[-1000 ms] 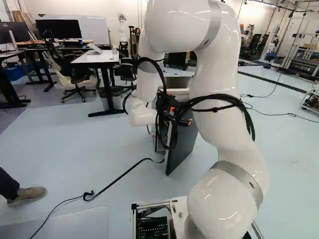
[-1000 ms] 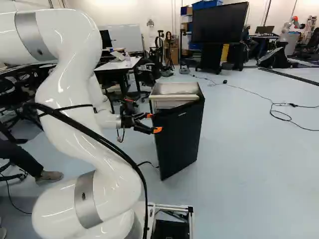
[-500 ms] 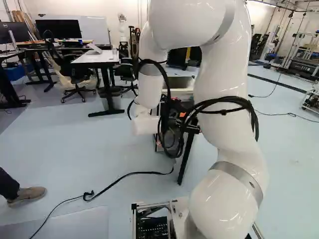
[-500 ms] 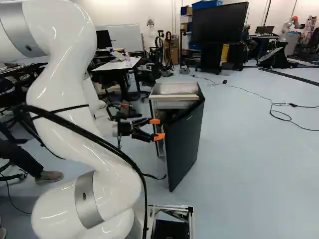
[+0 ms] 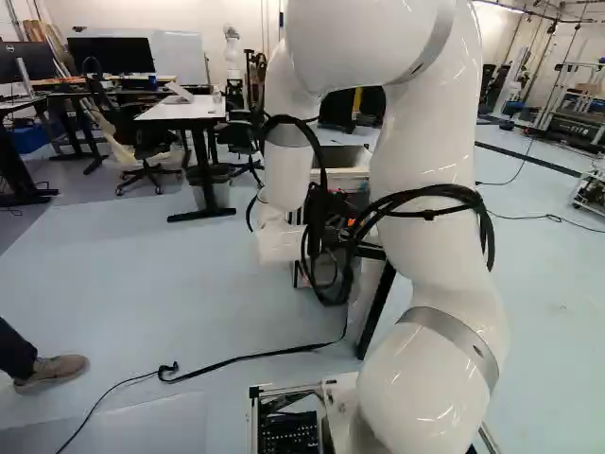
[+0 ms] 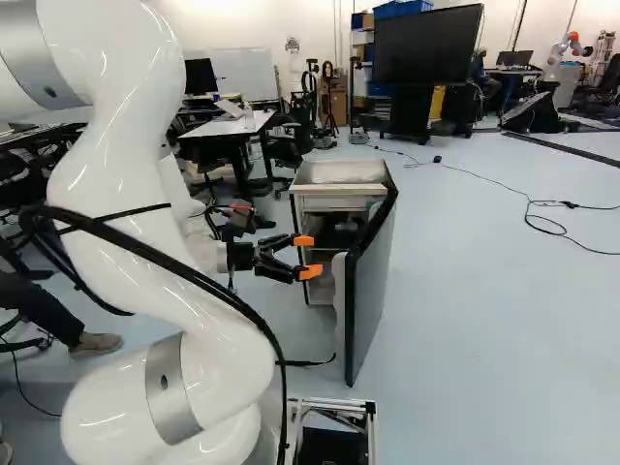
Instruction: Open the fridge door
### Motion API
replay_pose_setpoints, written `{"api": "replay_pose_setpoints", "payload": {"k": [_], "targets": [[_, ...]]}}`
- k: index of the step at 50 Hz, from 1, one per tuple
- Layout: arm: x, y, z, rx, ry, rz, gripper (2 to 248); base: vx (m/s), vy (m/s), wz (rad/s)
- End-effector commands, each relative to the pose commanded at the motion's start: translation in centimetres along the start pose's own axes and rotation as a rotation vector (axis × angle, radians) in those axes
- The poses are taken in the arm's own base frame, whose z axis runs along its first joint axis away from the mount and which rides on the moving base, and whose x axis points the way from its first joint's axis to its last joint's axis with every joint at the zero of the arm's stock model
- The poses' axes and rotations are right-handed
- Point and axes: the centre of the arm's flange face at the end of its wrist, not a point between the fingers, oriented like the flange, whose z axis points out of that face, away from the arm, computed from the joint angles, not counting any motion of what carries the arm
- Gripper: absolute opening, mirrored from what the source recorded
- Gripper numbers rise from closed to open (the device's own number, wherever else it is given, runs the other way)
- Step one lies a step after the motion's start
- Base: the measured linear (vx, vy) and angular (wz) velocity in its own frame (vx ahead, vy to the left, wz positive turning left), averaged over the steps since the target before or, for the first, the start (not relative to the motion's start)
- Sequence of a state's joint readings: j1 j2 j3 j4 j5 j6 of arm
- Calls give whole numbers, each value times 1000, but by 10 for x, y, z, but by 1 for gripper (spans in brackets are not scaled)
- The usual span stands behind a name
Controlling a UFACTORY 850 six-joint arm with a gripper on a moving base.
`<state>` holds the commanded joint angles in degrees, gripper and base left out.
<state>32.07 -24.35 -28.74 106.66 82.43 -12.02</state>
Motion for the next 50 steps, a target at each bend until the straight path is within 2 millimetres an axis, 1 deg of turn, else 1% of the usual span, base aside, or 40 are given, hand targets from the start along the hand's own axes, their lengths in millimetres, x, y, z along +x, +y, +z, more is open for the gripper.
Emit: {"api": "replay_pose_setpoints", "payload": {"k": [13,23,50], "targets": [[4,-8,13,-44,-10,22,247,0,0,0],[9,-16,28,-90,-19,43,247,0,0,0],[25,-36,87,-254,-46,121,247,0,0,0]]}}
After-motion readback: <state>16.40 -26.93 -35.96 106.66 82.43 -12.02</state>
